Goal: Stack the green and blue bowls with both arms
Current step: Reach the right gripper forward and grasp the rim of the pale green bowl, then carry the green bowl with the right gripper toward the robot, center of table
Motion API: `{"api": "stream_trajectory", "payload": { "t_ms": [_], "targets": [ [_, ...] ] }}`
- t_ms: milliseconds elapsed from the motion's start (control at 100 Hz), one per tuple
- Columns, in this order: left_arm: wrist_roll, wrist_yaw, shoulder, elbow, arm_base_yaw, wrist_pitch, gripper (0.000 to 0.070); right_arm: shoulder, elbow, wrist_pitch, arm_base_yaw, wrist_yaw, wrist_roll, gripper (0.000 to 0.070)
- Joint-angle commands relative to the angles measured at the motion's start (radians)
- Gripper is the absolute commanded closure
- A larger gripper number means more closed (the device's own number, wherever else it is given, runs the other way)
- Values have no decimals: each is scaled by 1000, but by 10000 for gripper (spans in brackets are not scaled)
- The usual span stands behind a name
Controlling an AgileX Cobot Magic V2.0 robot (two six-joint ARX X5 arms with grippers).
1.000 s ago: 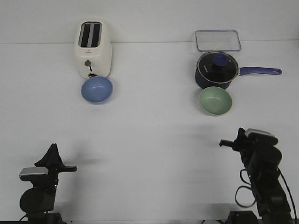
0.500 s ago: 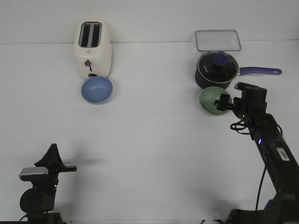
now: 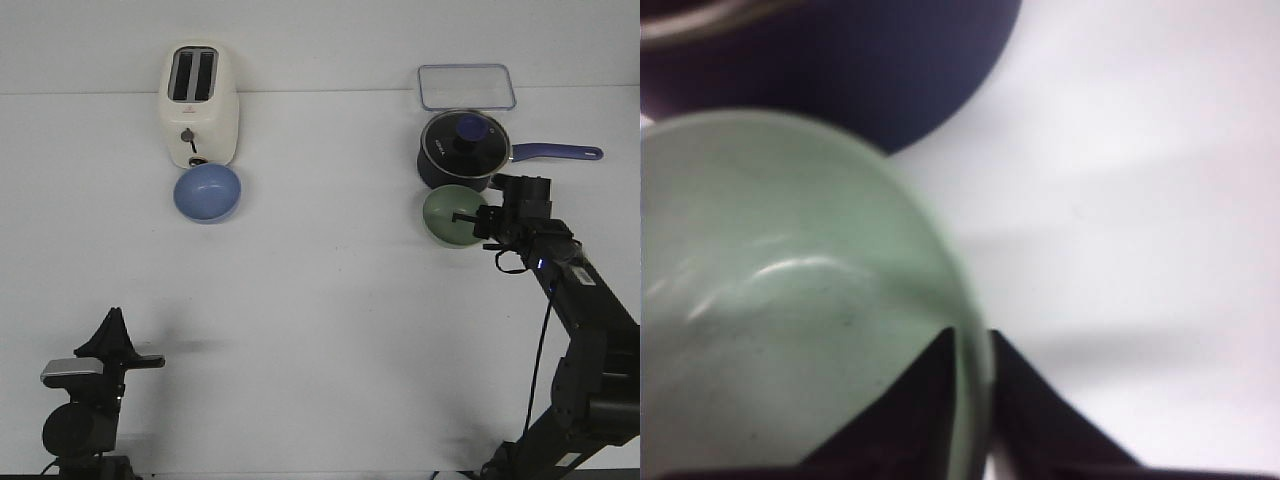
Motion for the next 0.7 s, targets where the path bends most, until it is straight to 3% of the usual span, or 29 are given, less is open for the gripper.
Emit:
{"api": "stream_trajectory", "payload": {
  "t_ms": [0,190,360,510,690],
  "targets": [
    [5,1,-2,-20,0,11,685,-3,32,-12,0,-8,-16,700],
    [5,1,-2,-20,0,11,685,-133,35,-57,0,-81,-18,700],
    [5,1,-2,-20,0,11,685,-298,29,-175,32,-167,-16,700],
    [5,0,-2,-20,0,11,685,-464,-71,-192,135,-181,-13,700],
    [5,1,-2,-20,0,11,685,-604,-257,-155,336,-177,68,700]
  ]
}}
